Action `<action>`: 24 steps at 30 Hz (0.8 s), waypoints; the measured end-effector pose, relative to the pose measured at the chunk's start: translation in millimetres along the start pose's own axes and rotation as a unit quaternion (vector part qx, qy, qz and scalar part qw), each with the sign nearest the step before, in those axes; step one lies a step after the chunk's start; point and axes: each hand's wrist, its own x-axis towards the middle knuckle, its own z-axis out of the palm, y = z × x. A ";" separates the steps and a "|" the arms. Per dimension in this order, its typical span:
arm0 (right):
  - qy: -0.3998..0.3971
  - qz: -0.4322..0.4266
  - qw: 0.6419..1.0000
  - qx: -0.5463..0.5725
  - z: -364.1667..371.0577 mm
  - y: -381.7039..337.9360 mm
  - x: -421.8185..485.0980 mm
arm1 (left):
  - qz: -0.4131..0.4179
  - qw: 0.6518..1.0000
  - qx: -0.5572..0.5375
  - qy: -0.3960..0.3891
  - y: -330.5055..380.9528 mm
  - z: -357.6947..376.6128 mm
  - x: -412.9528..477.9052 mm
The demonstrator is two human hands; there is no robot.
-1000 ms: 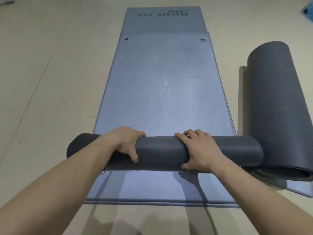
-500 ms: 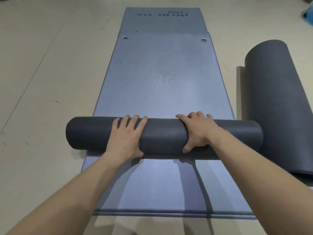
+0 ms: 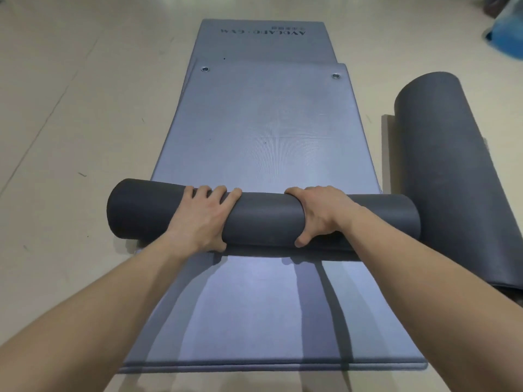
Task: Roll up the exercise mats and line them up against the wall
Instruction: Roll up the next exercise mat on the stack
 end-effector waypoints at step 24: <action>-0.103 0.029 0.978 0.177 -15.9 23.4 -4.6 | -0.001 0.999 -0.042 -0.022 -23.7 -22.3 3.0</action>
